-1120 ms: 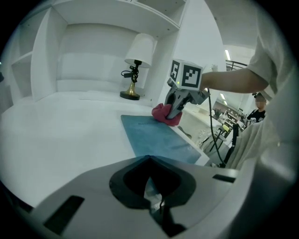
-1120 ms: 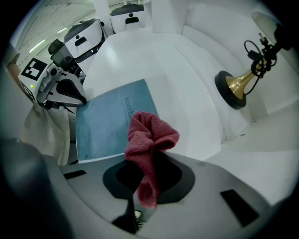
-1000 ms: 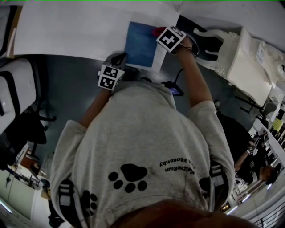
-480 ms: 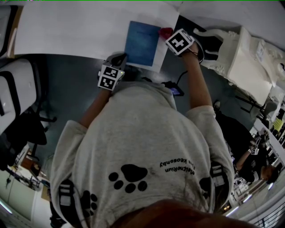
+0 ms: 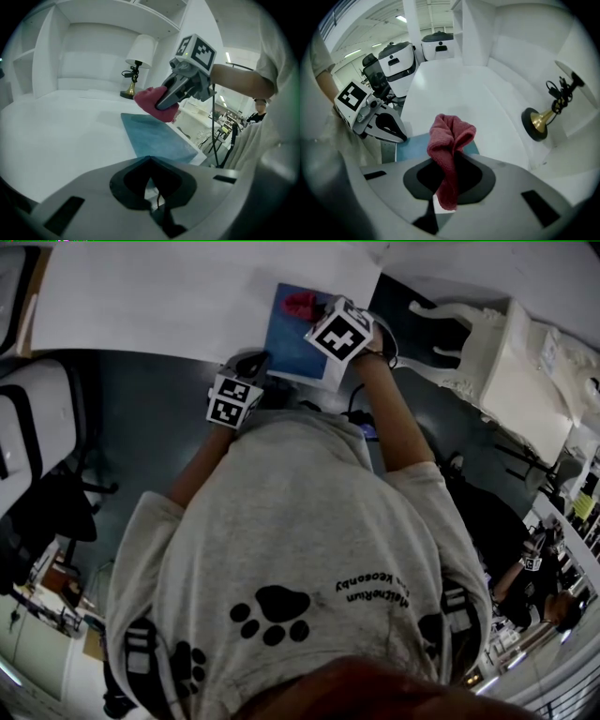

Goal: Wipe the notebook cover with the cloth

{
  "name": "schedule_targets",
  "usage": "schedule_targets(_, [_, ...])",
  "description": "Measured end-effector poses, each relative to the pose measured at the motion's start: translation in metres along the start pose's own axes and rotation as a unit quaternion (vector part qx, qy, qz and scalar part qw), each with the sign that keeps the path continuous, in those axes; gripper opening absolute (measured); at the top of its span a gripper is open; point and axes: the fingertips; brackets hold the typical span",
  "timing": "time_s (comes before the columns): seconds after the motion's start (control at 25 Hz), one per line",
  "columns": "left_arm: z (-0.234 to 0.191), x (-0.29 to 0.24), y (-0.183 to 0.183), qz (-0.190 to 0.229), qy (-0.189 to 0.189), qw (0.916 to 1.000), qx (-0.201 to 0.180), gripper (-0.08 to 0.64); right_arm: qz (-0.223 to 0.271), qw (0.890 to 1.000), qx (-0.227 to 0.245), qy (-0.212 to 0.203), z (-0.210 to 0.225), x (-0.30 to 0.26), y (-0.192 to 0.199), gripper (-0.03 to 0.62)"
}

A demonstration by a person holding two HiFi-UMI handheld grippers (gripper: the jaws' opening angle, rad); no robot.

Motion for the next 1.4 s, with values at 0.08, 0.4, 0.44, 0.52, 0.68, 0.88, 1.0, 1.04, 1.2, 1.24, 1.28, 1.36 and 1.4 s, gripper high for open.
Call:
schedule_targets(0.08, [0.0, 0.0, 0.0, 0.0, 0.0, 1.0, 0.0, 0.012, 0.006, 1.0, 0.023, -0.008, -0.01, -0.003, -0.016, 0.06])
schedule_targets(0.4, [0.001, -0.001, -0.001, 0.001, 0.0, 1.0, 0.004, 0.012, -0.013, 0.996, 0.085, -0.031, -0.033, -0.03, -0.041, 0.06])
schedule_targets(0.44, [0.0, -0.001, 0.0, 0.001, 0.0, 1.0, 0.004, 0.012, -0.016, 0.995, 0.091, -0.033, -0.036, -0.033, -0.042, 0.06])
schedule_targets(0.52, [0.0, -0.002, 0.0, 0.0, 0.0, 1.0, 0.004, 0.012, -0.025, 0.994, 0.105, -0.034, -0.04, -0.038, -0.043, 0.06])
schedule_targets(0.68, [0.0, -0.002, 0.001, -0.002, -0.001, 1.0, 0.004, 0.012, -0.044, 0.991, 0.125, -0.033, -0.045, -0.046, -0.043, 0.06])
schedule_targets(0.88, [-0.002, -0.001, 0.001, -0.002, -0.002, 1.0, 0.005, 0.012, -0.062, 0.988, 0.137, -0.03, -0.048, -0.054, -0.042, 0.06])
schedule_targets(1.0, [-0.002, 0.001, 0.001, -0.001, -0.003, 1.0, 0.005, 0.012, -0.073, 0.987, 0.143, -0.031, -0.048, -0.054, -0.039, 0.06])
schedule_targets(1.04, [-0.002, 0.001, 0.001, -0.002, -0.004, 1.0, 0.005, 0.012, -0.078, 0.986, 0.144, -0.032, -0.048, -0.053, -0.037, 0.06])
schedule_targets(1.2, [0.004, 0.0, -0.001, -0.001, -0.006, 1.0, 0.003, 0.012, -0.093, 0.985, 0.139, -0.032, -0.041, -0.044, -0.016, 0.06])
schedule_targets(1.24, [0.005, 0.001, -0.001, 0.001, -0.006, 1.0, 0.003, 0.012, -0.095, 0.986, 0.135, -0.031, -0.038, -0.041, -0.01, 0.06])
schedule_targets(1.28, [0.007, 0.002, 0.0, 0.002, -0.006, 1.0, 0.003, 0.012, -0.098, 0.986, 0.131, -0.029, -0.037, -0.038, -0.004, 0.06])
schedule_targets(1.36, [0.006, 0.005, 0.002, 0.003, -0.008, 1.0, 0.003, 0.012, -0.103, 0.987, 0.123, -0.026, -0.038, -0.036, 0.005, 0.06])
schedule_targets(1.4, [0.005, 0.005, 0.003, 0.003, -0.009, 1.0, 0.003, 0.012, -0.105, 0.987, 0.119, -0.025, -0.038, -0.035, 0.009, 0.06])
Point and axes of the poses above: the fingertips, and each gripper's own axes: x backward along the fingers, z to its right, y out of its underside, and after that the axes turned 5 degrees about y, right-handed
